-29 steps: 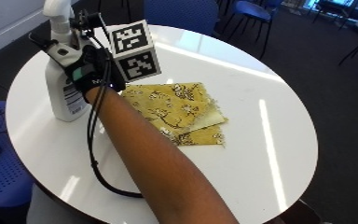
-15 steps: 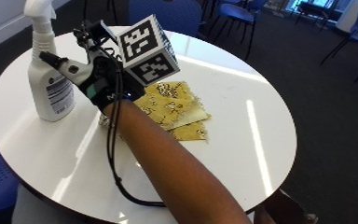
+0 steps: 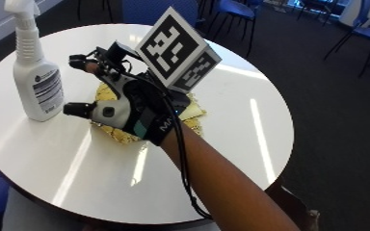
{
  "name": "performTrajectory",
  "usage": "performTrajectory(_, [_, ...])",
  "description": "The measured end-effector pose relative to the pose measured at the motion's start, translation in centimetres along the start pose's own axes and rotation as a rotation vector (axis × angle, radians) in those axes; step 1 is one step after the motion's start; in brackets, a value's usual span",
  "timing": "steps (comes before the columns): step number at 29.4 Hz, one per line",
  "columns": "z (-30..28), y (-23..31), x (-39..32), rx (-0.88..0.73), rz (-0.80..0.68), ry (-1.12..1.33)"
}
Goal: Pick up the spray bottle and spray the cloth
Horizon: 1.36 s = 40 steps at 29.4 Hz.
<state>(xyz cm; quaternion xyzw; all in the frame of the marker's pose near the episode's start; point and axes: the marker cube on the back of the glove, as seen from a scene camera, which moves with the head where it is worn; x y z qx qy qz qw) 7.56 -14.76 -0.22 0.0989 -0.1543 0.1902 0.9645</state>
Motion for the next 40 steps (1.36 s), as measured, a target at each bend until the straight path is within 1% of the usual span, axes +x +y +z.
performTrajectory(6, [-0.7,3.9,-2.5,-0.115,-0.042,0.135])
performTrajectory(13, [-0.8,7.7,-6.1,-0.212,-0.196,0.386])
performTrajectory(16, [-0.2,8.7,-7.1,-0.246,-0.241,0.395])
performTrajectory(20, [0.6,9.6,-7.6,-0.28,-0.265,0.419])
performTrajectory(26, [1.4,10.4,-7.6,-0.29,-0.269,0.48])
performTrajectory(32, [2.3,10.9,-7.6,-0.32,-0.27,0.476])
performTrajectory(40, [2.9,10.3,-8.0,-0.32,-0.279,0.486])
